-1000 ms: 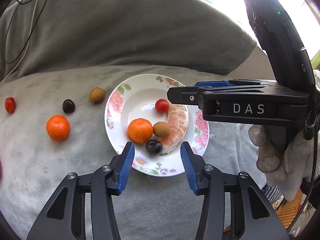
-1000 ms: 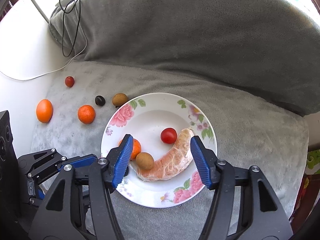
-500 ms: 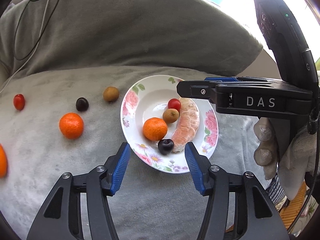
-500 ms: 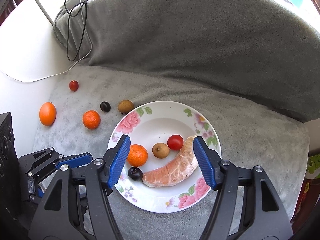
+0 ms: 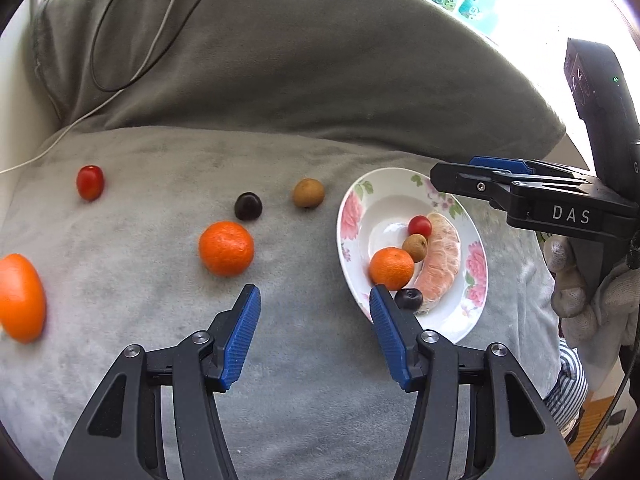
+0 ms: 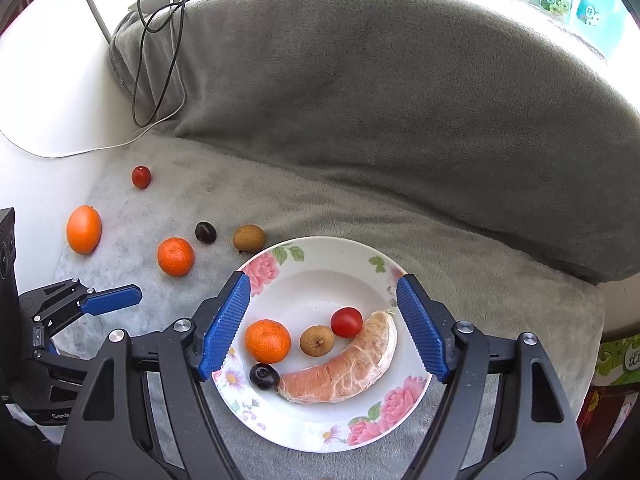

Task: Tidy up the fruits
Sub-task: 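Open both grippers over the plate and move them back toward the blanket fruits, then grasp the mandarin with the left gripper while the right grasps the brown fruit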

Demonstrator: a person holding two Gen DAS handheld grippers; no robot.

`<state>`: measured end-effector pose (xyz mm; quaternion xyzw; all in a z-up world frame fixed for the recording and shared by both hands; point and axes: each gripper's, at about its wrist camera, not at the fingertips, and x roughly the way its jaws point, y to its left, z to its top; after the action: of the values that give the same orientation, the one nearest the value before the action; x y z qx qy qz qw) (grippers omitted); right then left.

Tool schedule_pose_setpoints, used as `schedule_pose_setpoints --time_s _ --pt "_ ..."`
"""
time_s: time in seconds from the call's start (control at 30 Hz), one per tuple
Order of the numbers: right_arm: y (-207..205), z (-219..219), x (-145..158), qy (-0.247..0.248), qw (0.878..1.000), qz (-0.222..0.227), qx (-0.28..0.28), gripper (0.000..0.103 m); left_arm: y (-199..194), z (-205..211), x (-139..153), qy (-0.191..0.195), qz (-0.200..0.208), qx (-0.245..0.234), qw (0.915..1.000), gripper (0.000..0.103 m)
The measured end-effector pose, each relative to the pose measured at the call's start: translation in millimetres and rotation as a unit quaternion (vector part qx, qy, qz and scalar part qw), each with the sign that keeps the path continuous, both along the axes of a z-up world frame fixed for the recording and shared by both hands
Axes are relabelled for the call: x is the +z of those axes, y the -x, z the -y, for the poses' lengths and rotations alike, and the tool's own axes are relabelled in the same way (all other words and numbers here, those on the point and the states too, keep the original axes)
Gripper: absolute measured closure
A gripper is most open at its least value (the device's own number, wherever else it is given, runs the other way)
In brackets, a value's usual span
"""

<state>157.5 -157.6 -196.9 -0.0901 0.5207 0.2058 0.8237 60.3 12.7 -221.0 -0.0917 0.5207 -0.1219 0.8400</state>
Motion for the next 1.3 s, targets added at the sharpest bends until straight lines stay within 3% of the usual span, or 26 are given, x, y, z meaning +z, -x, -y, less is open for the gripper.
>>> schedule_pose_setpoints --time_s 0.13,0.63,0.93,1.3 --pt "-5 -11 -2 0.021 1.0 -0.001 0.007 0.025 -2 -12 -2 -0.001 -0.002 0.016 0.9999 0.047" --pt "-23 -54 -11 0.027 0.997 -0.024 0.066 0.025 -7 -46 -10 0.009 -0.01 0.054 0.9985 0.047" --pt "-37 -81 -38 0.04 0.99 -0.077 0.106 0.05 -19 -59 -23 0.036 -0.026 0.067 0.9968 0.047" --pt "-51 -103 -65 0.067 0.983 -0.108 0.133 0.061 -32 -59 -31 0.048 -0.031 0.065 0.9962 0.049"
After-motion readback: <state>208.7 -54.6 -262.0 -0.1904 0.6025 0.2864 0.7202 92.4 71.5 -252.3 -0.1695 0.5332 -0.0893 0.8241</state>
